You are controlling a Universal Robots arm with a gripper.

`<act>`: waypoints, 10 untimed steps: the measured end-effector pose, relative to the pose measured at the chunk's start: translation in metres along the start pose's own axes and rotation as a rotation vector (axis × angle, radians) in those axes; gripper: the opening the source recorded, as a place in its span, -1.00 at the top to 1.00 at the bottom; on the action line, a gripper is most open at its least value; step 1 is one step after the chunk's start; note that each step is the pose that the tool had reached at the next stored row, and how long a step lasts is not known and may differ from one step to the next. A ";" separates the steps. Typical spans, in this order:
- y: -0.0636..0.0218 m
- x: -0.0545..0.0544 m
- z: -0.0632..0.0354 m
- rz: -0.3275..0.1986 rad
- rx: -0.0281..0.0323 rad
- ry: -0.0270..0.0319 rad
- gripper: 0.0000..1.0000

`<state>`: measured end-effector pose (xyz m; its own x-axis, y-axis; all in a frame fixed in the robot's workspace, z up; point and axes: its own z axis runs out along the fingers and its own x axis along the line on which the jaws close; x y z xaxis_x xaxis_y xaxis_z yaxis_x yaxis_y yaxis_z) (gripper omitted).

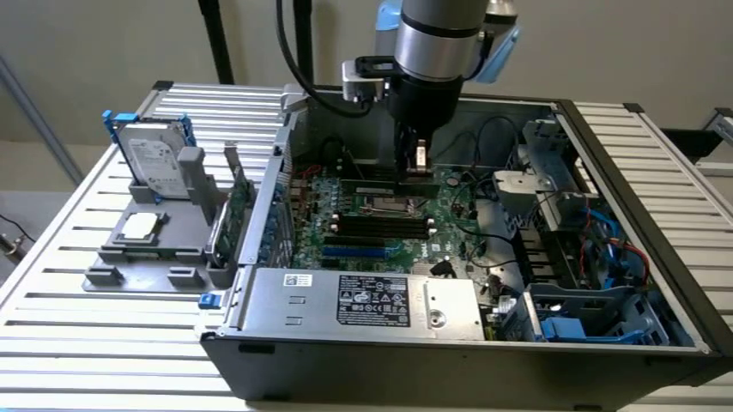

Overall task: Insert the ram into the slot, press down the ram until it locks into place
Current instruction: 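Insert the ram into the slot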

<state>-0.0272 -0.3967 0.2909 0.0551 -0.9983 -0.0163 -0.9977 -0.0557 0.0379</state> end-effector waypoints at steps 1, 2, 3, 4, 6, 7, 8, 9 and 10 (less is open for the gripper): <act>0.0000 0.000 0.0018 0.000 0.0000 0.0000 0.73; 0.0001 0.000 0.0036 0.000 0.0000 -0.0001 0.73; 0.0002 0.000 0.0054 0.000 -0.0001 0.0000 0.73; 0.0005 0.000 0.0073 0.000 -0.0001 0.0000 0.73; 0.0010 0.000 0.0108 0.001 0.0000 0.0000 0.73; 0.0013 0.000 0.0126 0.001 0.0001 -0.0001 0.73; 0.0016 0.000 0.0146 0.002 0.0000 -0.0001 0.73; 0.0020 0.000 0.0164 0.003 0.0000 0.0000 0.73; 0.0022 0.000 0.0182 0.004 0.0000 -0.0001 0.73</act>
<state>-0.0301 -0.3967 0.2728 0.0510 -0.9986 -0.0162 -0.9979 -0.0516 0.0380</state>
